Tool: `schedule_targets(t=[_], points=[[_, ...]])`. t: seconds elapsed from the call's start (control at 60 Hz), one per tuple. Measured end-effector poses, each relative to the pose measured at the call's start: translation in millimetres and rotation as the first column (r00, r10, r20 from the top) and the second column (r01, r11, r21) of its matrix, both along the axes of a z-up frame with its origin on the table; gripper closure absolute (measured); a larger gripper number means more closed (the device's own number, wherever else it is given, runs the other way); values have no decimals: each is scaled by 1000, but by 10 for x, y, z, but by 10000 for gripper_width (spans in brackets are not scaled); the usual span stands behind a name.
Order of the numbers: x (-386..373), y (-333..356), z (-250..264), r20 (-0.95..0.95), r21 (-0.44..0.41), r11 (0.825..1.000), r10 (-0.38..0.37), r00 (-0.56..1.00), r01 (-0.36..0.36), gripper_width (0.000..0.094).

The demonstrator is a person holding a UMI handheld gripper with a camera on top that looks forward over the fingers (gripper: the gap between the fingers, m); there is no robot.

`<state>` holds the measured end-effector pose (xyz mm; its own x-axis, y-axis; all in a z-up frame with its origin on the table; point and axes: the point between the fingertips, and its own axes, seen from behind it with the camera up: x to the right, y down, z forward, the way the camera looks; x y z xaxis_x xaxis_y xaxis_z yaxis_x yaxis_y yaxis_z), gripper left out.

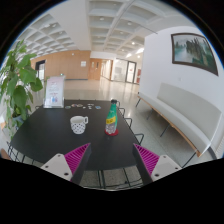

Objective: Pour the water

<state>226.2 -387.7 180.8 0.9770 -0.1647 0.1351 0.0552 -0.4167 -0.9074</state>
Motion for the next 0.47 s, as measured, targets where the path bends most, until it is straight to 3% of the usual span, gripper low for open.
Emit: schedule_targets(t=[0.467], points=[[-126,-231,-56,-19,-2,1000,8,1000,-8,79]])
